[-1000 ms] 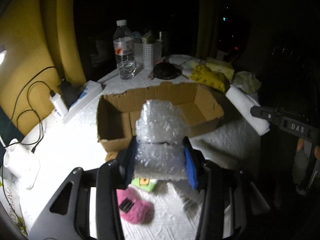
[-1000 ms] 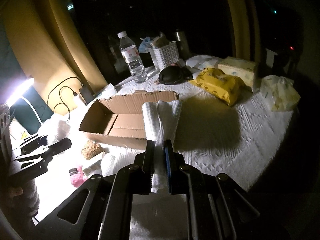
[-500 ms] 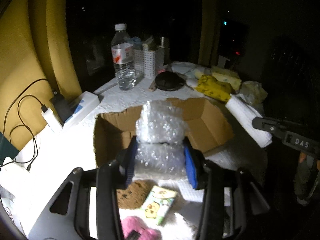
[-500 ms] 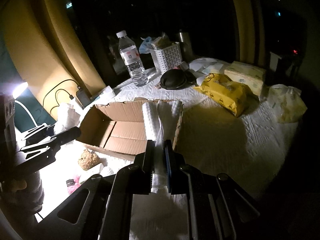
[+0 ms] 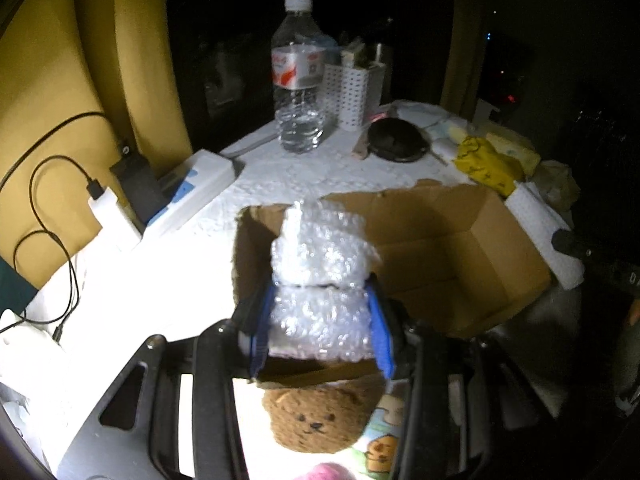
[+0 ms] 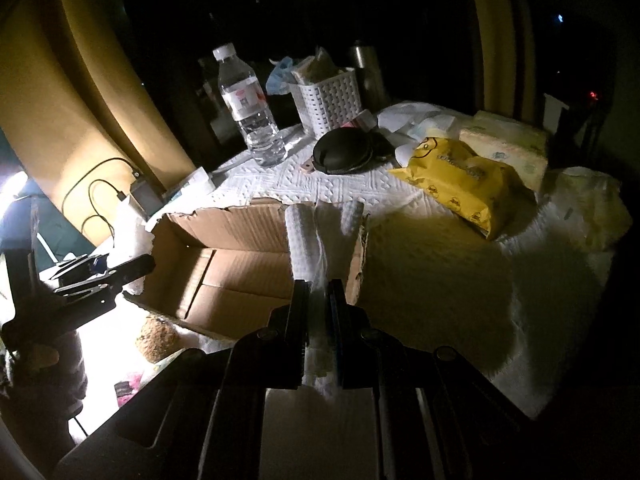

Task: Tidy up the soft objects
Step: 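Carry the bubble wrap with the left tool and the towel with the right tool into the box, then open both tools to drop bubble wrap and towel into the box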

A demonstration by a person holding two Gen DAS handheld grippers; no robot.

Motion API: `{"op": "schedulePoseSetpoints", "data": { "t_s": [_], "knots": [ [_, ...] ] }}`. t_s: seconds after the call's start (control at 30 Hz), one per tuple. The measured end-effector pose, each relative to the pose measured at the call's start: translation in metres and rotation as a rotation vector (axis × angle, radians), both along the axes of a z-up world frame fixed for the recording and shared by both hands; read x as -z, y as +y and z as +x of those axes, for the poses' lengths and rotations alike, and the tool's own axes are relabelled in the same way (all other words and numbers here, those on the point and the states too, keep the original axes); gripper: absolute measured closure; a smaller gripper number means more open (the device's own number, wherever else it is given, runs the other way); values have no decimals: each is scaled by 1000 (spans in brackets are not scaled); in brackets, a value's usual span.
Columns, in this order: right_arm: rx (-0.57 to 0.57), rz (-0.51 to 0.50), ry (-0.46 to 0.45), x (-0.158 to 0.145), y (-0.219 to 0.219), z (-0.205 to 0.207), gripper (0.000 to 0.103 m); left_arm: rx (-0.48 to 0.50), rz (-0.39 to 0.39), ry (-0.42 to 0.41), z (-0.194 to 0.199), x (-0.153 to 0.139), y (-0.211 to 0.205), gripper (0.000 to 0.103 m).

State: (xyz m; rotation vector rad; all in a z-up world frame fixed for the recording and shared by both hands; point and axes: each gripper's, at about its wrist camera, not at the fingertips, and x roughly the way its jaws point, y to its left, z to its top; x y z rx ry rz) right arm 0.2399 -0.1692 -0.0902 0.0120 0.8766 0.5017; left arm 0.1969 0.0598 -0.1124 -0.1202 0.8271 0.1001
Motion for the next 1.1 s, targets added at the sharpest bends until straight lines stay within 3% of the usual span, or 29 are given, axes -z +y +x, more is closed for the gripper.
{"op": "schedulePoseSetpoints", "data": {
  "t_s": [0.27, 0.37, 0.5, 0.67, 1.1],
  "knots": [
    [-6, -13, 31, 17, 13, 12, 91, -15, -32, 53, 13, 15, 10, 58],
    [-1, -26, 37, 25, 16, 15, 91, -17, -44, 71, 17, 21, 12, 50],
    [11, -28, 46, 32, 17, 17, 91, -26, -45, 69, 17, 20, 13, 48],
    [14, -42, 42, 31, 18, 16, 71, -30, -42, 56, 13, 14, 11, 42],
    [22, -42, 22, 16, 11, -7, 67, -7, -30, 11, -10, -9, -2, 41]
  ]
}}
